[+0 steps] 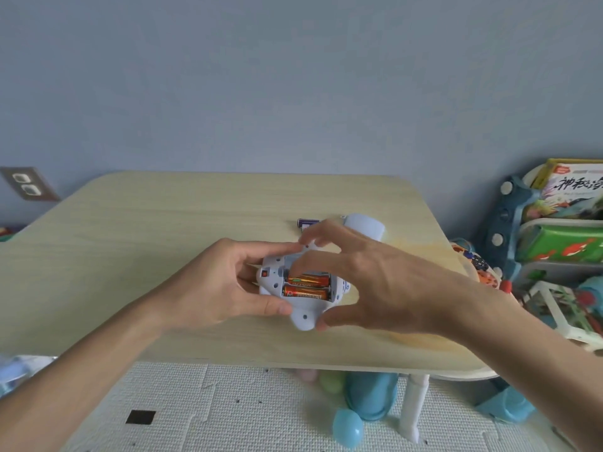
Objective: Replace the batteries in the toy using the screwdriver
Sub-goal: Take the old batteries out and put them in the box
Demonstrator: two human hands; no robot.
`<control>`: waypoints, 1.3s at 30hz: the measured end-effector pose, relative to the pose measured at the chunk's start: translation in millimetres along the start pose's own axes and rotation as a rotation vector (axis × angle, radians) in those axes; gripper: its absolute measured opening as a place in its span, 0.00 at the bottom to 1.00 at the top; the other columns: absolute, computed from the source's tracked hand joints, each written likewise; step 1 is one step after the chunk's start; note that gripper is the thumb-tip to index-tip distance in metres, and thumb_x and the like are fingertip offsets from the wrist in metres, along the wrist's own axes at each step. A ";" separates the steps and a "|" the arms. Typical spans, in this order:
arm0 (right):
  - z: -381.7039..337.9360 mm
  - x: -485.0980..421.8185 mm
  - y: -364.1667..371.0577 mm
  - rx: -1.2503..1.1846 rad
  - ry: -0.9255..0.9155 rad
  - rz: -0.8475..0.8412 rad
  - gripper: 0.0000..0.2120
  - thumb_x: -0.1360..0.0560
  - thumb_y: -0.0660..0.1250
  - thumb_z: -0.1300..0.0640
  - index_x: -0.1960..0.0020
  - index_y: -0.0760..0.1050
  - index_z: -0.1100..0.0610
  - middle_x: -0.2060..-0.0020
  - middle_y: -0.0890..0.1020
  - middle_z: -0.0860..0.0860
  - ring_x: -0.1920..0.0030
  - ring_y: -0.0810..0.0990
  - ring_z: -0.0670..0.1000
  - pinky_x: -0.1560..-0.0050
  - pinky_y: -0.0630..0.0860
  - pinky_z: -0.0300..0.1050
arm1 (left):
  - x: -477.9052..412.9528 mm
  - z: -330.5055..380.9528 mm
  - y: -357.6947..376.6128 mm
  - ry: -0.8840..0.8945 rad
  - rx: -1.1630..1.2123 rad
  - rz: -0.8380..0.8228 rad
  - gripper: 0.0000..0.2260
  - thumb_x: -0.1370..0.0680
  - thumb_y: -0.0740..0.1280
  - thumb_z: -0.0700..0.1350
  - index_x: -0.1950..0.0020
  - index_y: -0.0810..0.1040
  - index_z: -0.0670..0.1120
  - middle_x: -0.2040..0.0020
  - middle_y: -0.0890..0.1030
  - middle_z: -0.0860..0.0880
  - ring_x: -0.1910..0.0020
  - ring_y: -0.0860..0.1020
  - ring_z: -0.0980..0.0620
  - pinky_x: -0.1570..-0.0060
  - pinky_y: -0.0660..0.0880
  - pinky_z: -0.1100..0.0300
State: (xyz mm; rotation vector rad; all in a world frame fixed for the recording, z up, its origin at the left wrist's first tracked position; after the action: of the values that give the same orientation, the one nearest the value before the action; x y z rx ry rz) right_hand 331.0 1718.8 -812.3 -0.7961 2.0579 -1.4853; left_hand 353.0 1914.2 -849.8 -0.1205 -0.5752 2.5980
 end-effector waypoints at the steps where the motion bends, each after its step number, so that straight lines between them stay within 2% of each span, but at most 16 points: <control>1: -1.1 -1.6 -0.7 0.026 -0.008 -0.013 0.23 0.25 0.73 0.39 0.33 0.70 0.37 0.28 0.61 0.42 0.30 0.70 0.49 0.38 0.75 0.45 | 0.1 1.0 -0.3 -0.005 -0.013 -0.006 0.35 0.31 0.82 0.39 0.26 0.79 0.55 0.40 0.90 0.52 0.40 0.88 0.50 0.37 0.84 0.54; 3: -3.5 -4.9 -3.1 0.068 -0.025 -0.041 0.24 0.25 0.73 0.39 0.33 0.69 0.35 0.29 0.60 0.42 0.31 0.70 0.50 0.41 0.73 0.42 | 0.4 3.4 -0.8 -0.008 -0.035 -0.021 0.33 0.29 0.82 0.36 0.26 0.79 0.53 0.40 0.90 0.51 0.40 0.89 0.50 0.37 0.83 0.55; 6: -4.8 -10.3 -5.2 0.164 -0.064 -0.051 0.26 0.27 0.74 0.39 0.32 0.67 0.34 0.29 0.60 0.43 0.34 0.72 0.51 0.42 0.78 0.48 | 0.0 8.0 -1.4 -0.002 -0.054 -0.031 0.30 0.28 0.81 0.33 0.30 0.81 0.55 0.43 0.91 0.50 0.43 0.89 0.50 0.39 0.84 0.58; 8: -8.2 -13.6 -6.6 0.231 -0.092 -0.046 0.27 0.28 0.75 0.39 0.32 0.67 0.34 0.30 0.60 0.44 0.37 0.74 0.51 0.43 0.79 0.50 | -0.8 10.0 -1.2 -0.001 -0.059 -0.037 0.30 0.28 0.81 0.34 0.32 0.83 0.57 0.44 0.91 0.50 0.43 0.90 0.50 0.40 0.84 0.57; 12: -14.3 -17.6 -6.4 0.264 -0.126 -0.052 0.28 0.30 0.76 0.36 0.34 0.69 0.34 0.32 0.61 0.44 0.39 0.73 0.51 0.44 0.77 0.47 | 0.0 11.0 -1.2 0.010 -0.037 -0.069 0.31 0.28 0.82 0.35 0.35 0.84 0.66 0.42 0.91 0.50 0.42 0.89 0.49 0.39 0.84 0.57; 16: -16.3 -20.7 -4.0 0.245 -0.144 -0.047 0.29 0.32 0.76 0.34 0.36 0.68 0.33 0.33 0.61 0.44 0.39 0.72 0.51 0.47 0.75 0.44 | 0.9 9.5 -1.5 0.001 -0.031 -0.089 0.30 0.28 0.81 0.34 0.32 0.83 0.59 0.41 0.90 0.49 0.41 0.89 0.48 0.38 0.84 0.55; 20: -14.4 -21.5 -2.8 0.241 -0.131 -0.047 0.29 0.33 0.76 0.32 0.38 0.68 0.35 0.34 0.62 0.45 0.38 0.72 0.52 0.47 0.74 0.44 | 0.8 11.6 -0.9 0.006 -0.021 -0.084 0.24 0.28 0.81 0.33 0.39 0.86 0.57 0.45 0.91 0.49 0.43 0.89 0.49 0.41 0.84 0.57; 22: -13.2 -20.5 -2.8 0.161 -0.105 -0.053 0.26 0.30 0.73 0.31 0.37 0.70 0.37 0.35 0.62 0.45 0.38 0.73 0.53 0.43 0.76 0.47 | 0.4 12.2 1.0 0.005 -0.005 -0.081 0.19 0.28 0.81 0.37 0.45 0.88 0.58 0.48 0.91 0.50 0.46 0.90 0.50 0.43 0.84 0.59; 24: -12.0 -20.3 -1.8 0.078 -0.112 -0.021 0.17 0.22 0.67 0.36 0.38 0.73 0.42 0.36 0.63 0.46 0.39 0.76 0.54 0.40 0.77 0.52 | 0.0 10.8 2.2 0.001 0.007 -0.078 0.14 0.30 0.82 0.41 0.47 0.88 0.54 0.50 0.91 0.52 0.47 0.90 0.51 0.42 0.85 0.56; 26: -6.6 -20.9 -1.5 0.037 -0.098 0.034 0.09 0.19 0.67 0.44 0.42 0.74 0.47 0.37 0.66 0.46 0.43 0.78 0.55 0.43 0.76 0.49 | -0.2 9.2 1.9 0.001 -0.013 -0.079 0.16 0.29 0.82 0.38 0.44 0.87 0.52 0.48 0.91 0.52 0.46 0.90 0.50 0.41 0.85 0.54; 28: 0.9 -19.8 -3.9 -0.028 -0.053 0.087 0.08 0.21 0.71 0.50 0.45 0.75 0.49 0.39 0.70 0.46 0.47 0.79 0.54 0.48 0.76 0.46 | 0.3 9.7 2.9 0.001 -0.027 -0.098 0.23 0.27 0.81 0.35 0.36 0.86 0.53 0.42 0.90 0.51 0.42 0.89 0.49 0.39 0.84 0.57; 30: 6.5 -18.7 -6.4 -0.038 -0.033 0.139 0.08 0.23 0.74 0.49 0.47 0.78 0.49 0.38 0.74 0.45 0.45 0.80 0.54 0.45 0.77 0.50 | 1.0 10.2 3.2 -0.005 -0.028 -0.106 0.28 0.27 0.81 0.34 0.30 0.82 0.53 0.39 0.90 0.52 0.40 0.88 0.50 0.38 0.84 0.57; 32: 7.5 -17.8 -5.4 -0.021 -0.021 0.140 0.07 0.24 0.74 0.49 0.47 0.83 0.48 0.35 0.76 0.46 0.38 0.81 0.53 0.40 0.77 0.52 | 1.0 9.7 2.2 -0.014 -0.038 -0.087 0.29 0.27 0.81 0.34 0.29 0.81 0.53 0.40 0.90 0.53 0.41 0.89 0.51 0.38 0.84 0.57; 34: 4.6 -16.4 -4.2 -0.034 -0.038 0.155 0.08 0.23 0.74 0.50 0.45 0.85 0.48 0.33 0.78 0.47 0.37 0.81 0.52 0.39 0.77 0.52 | 0.5 8.7 1.2 -0.025 -0.039 -0.066 0.30 0.28 0.81 0.34 0.30 0.81 0.53 0.42 0.90 0.53 0.42 0.89 0.52 0.38 0.84 0.57; 39: -4.6 -10.4 -2.9 -0.037 -0.121 0.114 0.08 0.20 0.69 0.45 0.43 0.82 0.43 0.33 0.74 0.47 0.37 0.80 0.52 0.42 0.79 0.54 | 1.0 9.4 0.7 -0.016 -0.032 -0.068 0.29 0.28 0.81 0.33 0.31 0.82 0.53 0.42 0.91 0.51 0.43 0.89 0.51 0.42 0.84 0.60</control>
State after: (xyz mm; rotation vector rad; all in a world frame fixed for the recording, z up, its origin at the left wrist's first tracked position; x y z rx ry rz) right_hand 335.9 1728.5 -807.7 -0.7502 2.0109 -1.3090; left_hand 350.1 1910.5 -841.5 -0.0887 -0.6164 2.5265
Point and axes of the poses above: each hand's wrist, its own x-axis away from the middle knuckle, its own y-axis out of the palm, z = x × y, the point moved 5 cm from there along -x, towards the middle knuckle
